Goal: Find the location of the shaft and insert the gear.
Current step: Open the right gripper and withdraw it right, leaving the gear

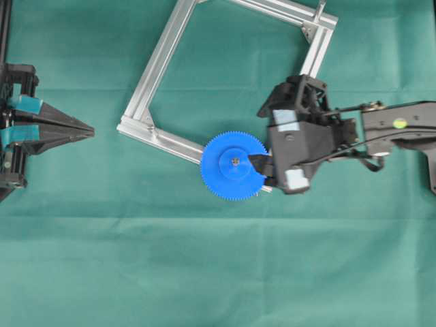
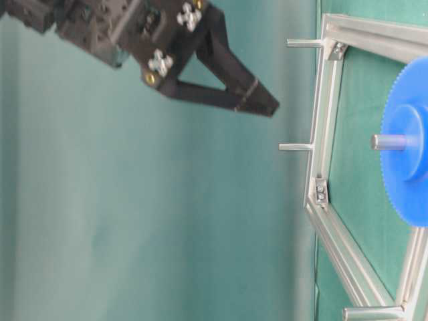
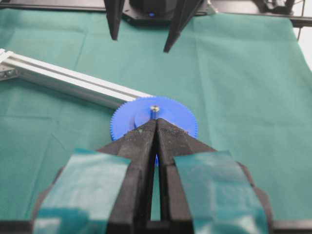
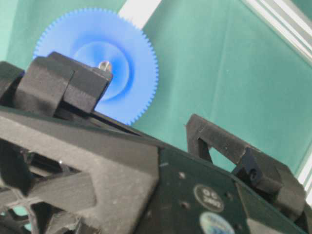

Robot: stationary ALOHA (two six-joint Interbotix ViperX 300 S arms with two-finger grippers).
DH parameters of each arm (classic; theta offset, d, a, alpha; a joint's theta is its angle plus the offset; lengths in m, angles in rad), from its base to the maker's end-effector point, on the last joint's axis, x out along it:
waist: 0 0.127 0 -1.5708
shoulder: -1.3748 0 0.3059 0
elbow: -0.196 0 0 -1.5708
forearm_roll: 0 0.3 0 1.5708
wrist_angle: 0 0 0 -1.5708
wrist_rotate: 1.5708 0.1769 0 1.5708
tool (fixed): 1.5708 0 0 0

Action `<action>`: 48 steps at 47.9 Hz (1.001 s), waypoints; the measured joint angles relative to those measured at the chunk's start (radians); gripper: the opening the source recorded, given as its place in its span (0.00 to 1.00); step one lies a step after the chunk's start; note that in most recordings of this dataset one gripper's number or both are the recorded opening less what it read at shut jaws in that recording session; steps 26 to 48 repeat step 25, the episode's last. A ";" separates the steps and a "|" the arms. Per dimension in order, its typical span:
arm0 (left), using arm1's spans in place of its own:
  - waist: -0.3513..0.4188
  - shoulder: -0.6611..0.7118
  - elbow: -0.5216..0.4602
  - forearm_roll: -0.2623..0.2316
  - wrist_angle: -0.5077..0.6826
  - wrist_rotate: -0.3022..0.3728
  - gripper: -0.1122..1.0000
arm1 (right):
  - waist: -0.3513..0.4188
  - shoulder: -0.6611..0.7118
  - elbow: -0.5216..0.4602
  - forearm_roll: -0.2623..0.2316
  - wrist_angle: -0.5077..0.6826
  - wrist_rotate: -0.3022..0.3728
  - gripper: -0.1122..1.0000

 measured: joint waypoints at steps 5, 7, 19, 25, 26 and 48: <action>0.000 0.000 0.000 0.000 0.000 0.000 0.11 | 0.000 -0.043 0.046 0.000 -0.023 0.000 0.88; 0.000 -0.002 0.000 0.000 0.000 0.000 0.11 | 0.002 -0.064 0.069 0.000 -0.037 0.002 0.88; 0.000 -0.002 -0.002 0.000 0.000 0.000 0.11 | 0.002 -0.201 0.190 0.000 -0.120 0.000 0.88; 0.000 0.000 -0.002 0.000 0.000 0.000 0.11 | 0.002 -0.273 0.242 0.000 -0.146 0.000 0.88; 0.000 0.000 -0.002 0.000 0.000 0.000 0.11 | 0.002 -0.273 0.242 0.000 -0.146 0.000 0.88; 0.000 0.000 -0.002 0.000 0.000 0.000 0.11 | 0.002 -0.273 0.242 0.000 -0.146 0.000 0.88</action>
